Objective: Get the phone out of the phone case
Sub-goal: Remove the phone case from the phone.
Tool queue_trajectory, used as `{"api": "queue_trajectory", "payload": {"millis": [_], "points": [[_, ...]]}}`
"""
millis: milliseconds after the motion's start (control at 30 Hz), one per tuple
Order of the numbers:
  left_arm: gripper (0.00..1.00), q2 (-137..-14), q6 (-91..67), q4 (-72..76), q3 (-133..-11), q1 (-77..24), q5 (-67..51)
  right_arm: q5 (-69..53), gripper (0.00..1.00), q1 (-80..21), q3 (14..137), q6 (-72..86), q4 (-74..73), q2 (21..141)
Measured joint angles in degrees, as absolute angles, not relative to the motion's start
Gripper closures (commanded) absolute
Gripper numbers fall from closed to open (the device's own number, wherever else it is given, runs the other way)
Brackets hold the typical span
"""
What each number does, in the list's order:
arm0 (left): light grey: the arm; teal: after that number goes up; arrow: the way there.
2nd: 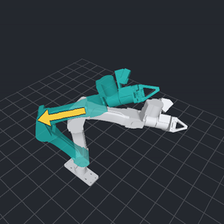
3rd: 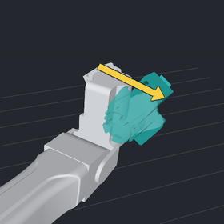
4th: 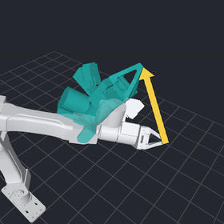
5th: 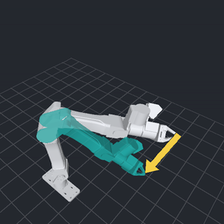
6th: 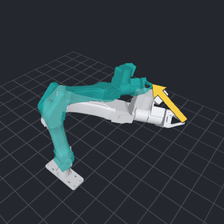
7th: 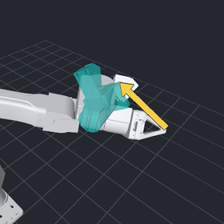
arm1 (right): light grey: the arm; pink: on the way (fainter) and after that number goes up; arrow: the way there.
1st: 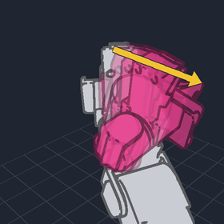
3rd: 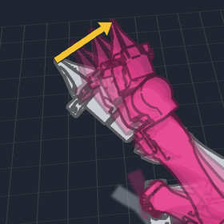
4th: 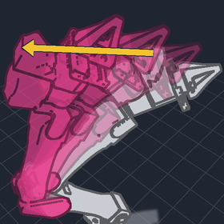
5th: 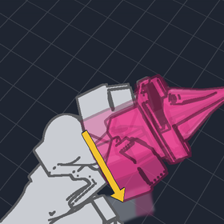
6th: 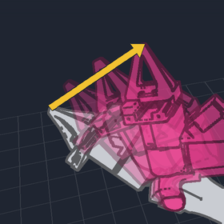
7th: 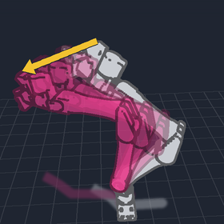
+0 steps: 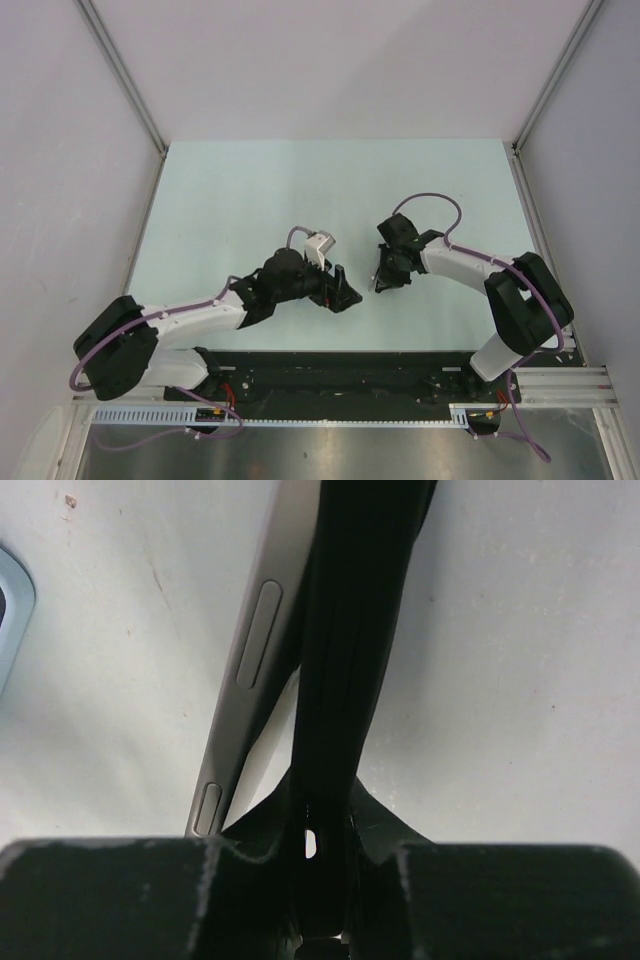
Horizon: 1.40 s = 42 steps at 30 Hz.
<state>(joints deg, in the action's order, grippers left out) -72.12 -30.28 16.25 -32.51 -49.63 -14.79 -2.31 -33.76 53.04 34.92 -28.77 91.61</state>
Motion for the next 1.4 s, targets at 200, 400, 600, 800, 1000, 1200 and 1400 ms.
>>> {"api": "queue_trajectory", "payload": {"millis": [200,400,600,800,1000,1200,1400], "points": [[0.08,-78.8,-28.4,24.1,-32.4,-53.1,-11.2,-3.8,1.0,-33.2,53.0,34.4,-27.2,91.9],[0.11,-83.9,-25.8,26.6,-34.1,-54.7,-5.9,-5.8,1.0,-33.1,53.0,34.2,-25.4,92.3],[0.14,-88.2,-21.3,27.2,-39.7,-56.2,-0.1,-7.5,1.0,-33.4,53.0,33.9,-24.9,92.3],[0.16,-90.3,-16.9,26.2,-41.7,-57.1,3.0,-7.7,1.0,-33.1,53.0,33.8,-25.0,92.3],[0.12,-91.0,-11.9,25.2,-41.7,-59.2,6.1,-8.6,1.0,-32.7,53.0,33.8,-25.0,92.2],[0.15,-91.0,-8.7,26.4,-40.5,-60.6,7.4,-10.9,1.0,-32.0,53.0,33.7,-25.2,90.3],[0.2,-91.3,-5.4,26.5,-40.5,-61.0,11.5,-12.4,1.0,-31.8,53.0,33.0,-25.8,87.0]]}}
